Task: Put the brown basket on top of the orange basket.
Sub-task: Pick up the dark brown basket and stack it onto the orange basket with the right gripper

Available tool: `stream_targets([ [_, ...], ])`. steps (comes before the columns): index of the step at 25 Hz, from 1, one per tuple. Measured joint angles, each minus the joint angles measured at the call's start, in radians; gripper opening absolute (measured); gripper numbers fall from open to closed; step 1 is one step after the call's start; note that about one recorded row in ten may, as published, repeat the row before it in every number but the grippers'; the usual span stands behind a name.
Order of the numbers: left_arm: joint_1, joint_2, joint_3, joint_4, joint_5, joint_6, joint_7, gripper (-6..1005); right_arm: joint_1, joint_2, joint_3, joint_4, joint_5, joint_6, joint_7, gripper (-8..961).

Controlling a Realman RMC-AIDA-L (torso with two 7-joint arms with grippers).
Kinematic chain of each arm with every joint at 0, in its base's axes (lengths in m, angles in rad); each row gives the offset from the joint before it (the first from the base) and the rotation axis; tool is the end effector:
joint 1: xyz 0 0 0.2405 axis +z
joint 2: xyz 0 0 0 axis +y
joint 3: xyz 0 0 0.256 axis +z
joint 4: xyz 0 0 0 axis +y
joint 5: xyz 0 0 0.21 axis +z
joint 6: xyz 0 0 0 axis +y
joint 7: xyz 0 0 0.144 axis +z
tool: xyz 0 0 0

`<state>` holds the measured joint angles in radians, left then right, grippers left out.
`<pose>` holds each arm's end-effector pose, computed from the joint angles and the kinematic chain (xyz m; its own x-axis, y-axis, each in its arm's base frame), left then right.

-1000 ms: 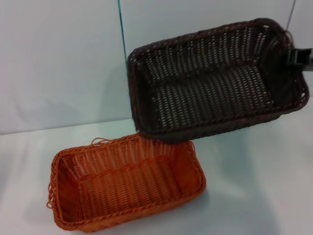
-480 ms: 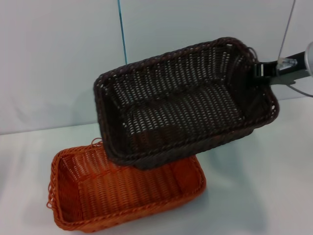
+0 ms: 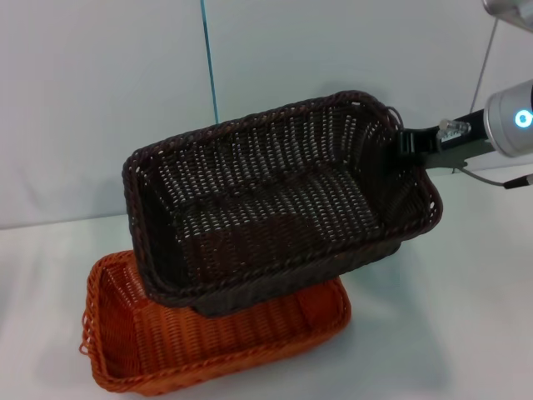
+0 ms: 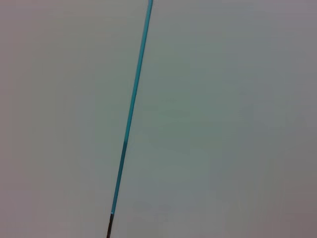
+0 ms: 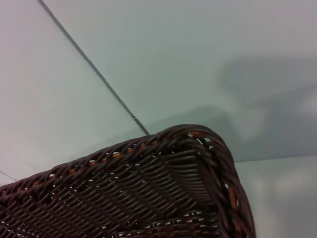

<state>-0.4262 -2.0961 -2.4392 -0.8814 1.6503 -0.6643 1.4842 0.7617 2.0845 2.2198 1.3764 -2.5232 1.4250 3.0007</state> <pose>-0.3339 0.3997 0.1186 0.5320 0.2477 0.8097 0.8413 -0.0462 -0.5386 0.1350 0.4225 0.0870 -0.3600 0.7829 0.5074 0.9253 0.2304 0.3011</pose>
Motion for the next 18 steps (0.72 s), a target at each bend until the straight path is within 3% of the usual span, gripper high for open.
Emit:
stream_targets([
  [8, 0.003, 0.001, 0.000, -0.003, 0.004, -0.001, 0.002, 888, -0.041, 0.002, -0.064, -0.046, 0.080, -0.090, 0.001, 144],
  [18, 0.010, 0.004, 0.000, -0.004, 0.004, -0.002, 0.004, 888, -0.043, 0.002, -0.128, -0.131, 0.127, -0.169, 0.001, 144],
])
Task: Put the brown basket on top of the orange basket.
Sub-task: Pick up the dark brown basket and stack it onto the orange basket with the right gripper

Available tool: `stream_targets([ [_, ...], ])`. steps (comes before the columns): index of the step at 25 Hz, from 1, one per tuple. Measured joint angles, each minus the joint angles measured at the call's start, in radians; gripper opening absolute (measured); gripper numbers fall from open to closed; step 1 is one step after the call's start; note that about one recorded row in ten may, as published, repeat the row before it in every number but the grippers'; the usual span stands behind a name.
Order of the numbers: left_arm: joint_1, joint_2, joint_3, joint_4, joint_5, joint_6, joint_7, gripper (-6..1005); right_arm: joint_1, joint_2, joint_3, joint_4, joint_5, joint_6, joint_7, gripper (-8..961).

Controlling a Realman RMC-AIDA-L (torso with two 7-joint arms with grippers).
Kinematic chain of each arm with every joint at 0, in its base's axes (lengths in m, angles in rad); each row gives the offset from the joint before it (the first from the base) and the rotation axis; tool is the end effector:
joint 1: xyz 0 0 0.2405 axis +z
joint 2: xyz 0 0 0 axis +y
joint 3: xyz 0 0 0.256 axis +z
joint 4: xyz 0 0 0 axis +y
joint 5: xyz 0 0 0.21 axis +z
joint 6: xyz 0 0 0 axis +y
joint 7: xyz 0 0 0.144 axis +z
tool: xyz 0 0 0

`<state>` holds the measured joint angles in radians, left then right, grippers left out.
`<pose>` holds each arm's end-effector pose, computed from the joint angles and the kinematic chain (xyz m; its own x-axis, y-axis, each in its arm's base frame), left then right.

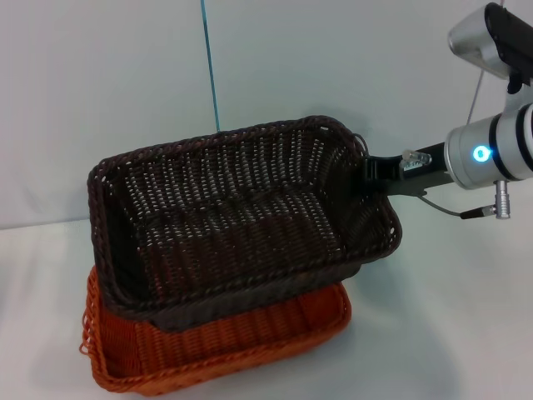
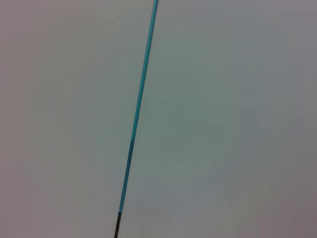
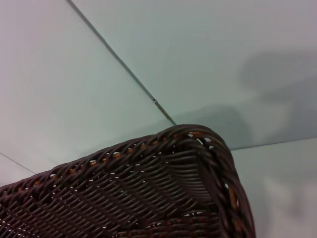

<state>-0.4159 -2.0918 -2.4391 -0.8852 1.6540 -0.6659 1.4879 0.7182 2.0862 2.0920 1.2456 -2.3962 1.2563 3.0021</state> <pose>-0.3378 0.3966 0.1212 0.5402 0.2509 0.8033 0.8349 -0.0402 -0.5489 0.1425 0.4267 0.0477 -0.3163 0.7990 0.5114 0.9472 0.2360 0.2170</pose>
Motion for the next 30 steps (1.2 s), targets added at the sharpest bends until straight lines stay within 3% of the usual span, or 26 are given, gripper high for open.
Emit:
stream_targets([
  [30, 0.001, 0.012, 0.002, 0.007, 0.001, 0.000, 0.003, 888, -0.050, 0.002, -0.154, -0.117, 0.100, -0.144, 0.000, 143],
])
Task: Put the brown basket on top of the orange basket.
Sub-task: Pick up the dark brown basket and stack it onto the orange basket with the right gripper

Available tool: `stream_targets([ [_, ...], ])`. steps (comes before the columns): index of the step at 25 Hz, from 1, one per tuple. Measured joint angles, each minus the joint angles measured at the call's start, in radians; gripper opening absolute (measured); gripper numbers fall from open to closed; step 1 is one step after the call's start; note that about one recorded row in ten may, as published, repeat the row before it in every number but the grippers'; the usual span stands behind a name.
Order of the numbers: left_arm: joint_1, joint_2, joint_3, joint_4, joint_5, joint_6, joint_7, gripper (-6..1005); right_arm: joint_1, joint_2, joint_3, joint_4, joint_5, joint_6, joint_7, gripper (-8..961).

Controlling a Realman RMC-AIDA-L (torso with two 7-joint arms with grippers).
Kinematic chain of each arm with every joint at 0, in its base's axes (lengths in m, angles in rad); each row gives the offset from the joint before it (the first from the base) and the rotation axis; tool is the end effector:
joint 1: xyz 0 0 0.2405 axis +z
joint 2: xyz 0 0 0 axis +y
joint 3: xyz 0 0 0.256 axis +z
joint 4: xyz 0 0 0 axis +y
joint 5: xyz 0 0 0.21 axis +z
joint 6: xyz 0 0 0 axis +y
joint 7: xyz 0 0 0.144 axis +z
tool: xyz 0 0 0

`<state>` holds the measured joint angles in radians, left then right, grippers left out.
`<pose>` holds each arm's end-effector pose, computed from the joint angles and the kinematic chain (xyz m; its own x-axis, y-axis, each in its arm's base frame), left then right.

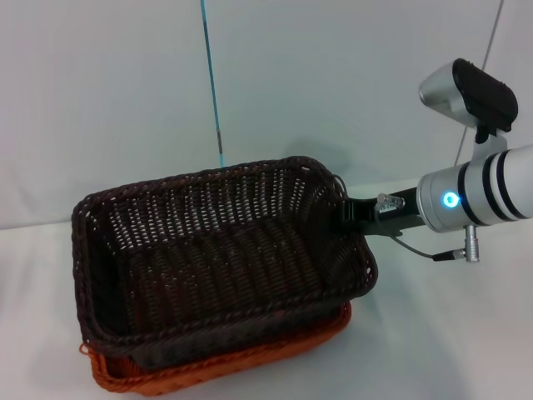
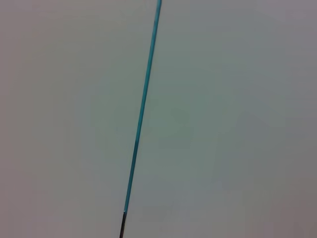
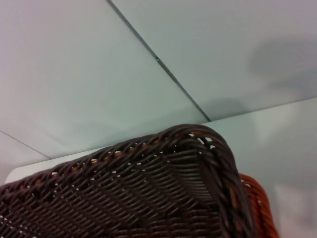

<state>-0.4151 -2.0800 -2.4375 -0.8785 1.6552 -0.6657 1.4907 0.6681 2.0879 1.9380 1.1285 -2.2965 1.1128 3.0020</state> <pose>-0.3404 0.3965 0.1246 0.5483 0.2539 0.7968 0.8288 -0.0381 -0.5583 0.1585 0.4198 0.0051 -0.2729 0.8323 0.4824 0.9612 0.2148 0.1731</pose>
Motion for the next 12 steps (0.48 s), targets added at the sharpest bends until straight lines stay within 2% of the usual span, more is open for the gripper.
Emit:
stream_targets([
  [12, 0.003, -0.002, 0.000, 0.003, 0.016, 0.000, 0.002, 888, -0.004, -0.002, -0.043, -0.063, 0.007, -0.068, -0.002, 143],
])
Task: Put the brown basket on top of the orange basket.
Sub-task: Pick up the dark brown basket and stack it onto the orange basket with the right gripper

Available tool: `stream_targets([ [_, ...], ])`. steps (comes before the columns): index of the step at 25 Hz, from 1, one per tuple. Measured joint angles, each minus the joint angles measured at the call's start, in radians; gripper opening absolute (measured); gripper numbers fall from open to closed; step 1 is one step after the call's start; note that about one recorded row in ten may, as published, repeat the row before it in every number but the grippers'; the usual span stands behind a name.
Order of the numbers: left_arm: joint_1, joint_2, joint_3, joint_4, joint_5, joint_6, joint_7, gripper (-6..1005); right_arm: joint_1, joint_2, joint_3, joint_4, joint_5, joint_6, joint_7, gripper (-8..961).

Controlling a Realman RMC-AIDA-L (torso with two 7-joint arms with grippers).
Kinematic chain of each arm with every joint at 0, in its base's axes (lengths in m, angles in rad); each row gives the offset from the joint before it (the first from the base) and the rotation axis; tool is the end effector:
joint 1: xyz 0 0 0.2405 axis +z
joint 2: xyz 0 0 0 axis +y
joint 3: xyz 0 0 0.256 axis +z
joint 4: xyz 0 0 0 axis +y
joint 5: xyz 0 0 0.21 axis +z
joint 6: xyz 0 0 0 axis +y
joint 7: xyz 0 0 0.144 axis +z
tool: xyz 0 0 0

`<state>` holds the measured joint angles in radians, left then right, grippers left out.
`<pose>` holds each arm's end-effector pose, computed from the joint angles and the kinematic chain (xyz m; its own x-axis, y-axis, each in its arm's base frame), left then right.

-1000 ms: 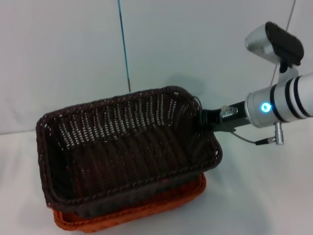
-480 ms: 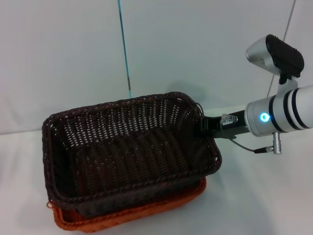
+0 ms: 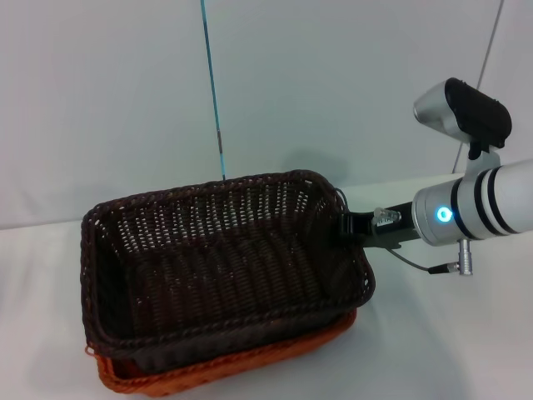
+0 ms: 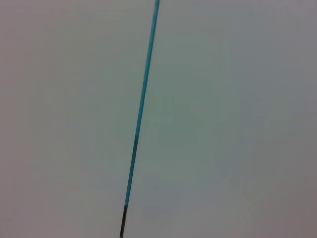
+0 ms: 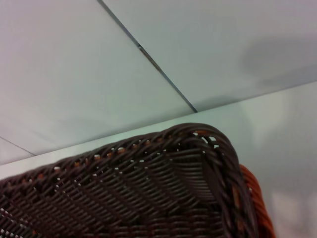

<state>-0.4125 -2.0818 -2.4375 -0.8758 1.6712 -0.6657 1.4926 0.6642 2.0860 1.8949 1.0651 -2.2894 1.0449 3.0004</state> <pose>-0.3426 0.3950 0.1220 0.5556 0.2670 0.7874 0.8227 -0.0390 -0.5672 0.1699 0.4204 -0.0083 -0.2585 0.8382 0.4802 0.9638 0.1901 0.1870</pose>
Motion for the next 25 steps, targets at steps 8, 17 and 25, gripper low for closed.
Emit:
stream_targets([
  [8, 0.000, -0.001, 0.000, 0.000, 0.007, 0.000, 0.000, 888, 0.004, -0.001, -0.007, -0.050, 0.000, -0.049, 0.000, 143],
  [17, 0.004, -0.003, 0.000, 0.000, 0.007, 0.000, 0.000, 888, 0.058, -0.007, -0.007, -0.137, 0.000, -0.084, -0.006, 143],
  [25, 0.005, -0.004, 0.000, 0.001, 0.007, 0.001, 0.000, 888, 0.139, -0.009, -0.007, -0.232, -0.002, -0.110, -0.014, 143],
])
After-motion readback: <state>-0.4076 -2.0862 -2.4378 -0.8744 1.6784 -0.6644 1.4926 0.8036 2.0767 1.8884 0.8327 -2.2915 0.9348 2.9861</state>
